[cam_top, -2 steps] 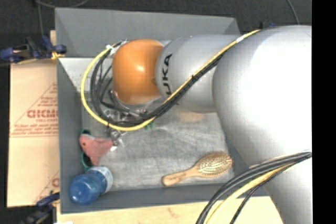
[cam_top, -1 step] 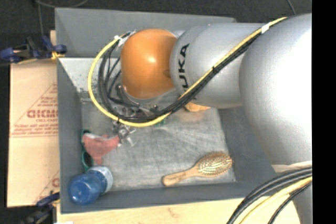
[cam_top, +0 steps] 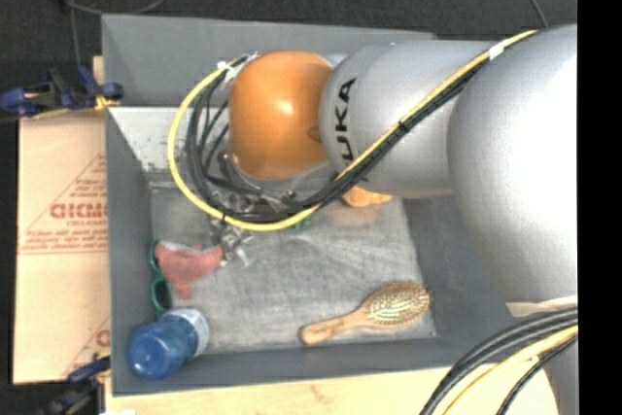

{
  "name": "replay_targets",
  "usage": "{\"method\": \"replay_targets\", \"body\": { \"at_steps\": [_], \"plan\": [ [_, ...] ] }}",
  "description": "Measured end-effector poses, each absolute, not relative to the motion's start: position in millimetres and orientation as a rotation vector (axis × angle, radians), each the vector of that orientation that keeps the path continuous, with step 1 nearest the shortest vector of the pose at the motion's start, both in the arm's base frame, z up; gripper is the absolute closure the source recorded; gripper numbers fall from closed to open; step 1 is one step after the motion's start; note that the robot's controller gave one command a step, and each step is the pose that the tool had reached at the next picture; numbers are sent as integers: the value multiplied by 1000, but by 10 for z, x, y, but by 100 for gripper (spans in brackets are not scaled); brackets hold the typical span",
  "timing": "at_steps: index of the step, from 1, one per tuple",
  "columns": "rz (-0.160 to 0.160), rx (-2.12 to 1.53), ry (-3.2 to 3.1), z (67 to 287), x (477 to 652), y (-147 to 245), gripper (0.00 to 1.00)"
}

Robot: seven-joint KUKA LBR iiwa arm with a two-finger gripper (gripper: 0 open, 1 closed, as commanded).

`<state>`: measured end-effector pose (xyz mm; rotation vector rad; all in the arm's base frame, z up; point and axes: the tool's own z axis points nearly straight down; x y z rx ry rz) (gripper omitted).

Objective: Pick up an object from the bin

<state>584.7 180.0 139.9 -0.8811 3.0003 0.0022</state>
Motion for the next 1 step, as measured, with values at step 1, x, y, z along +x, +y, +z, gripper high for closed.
{"method": "replay_targets", "body": {
  "at_steps": [1],
  "plan": [
    [1, -984, 2979, 2457, 5710, 1797, 100]
  ]
}}
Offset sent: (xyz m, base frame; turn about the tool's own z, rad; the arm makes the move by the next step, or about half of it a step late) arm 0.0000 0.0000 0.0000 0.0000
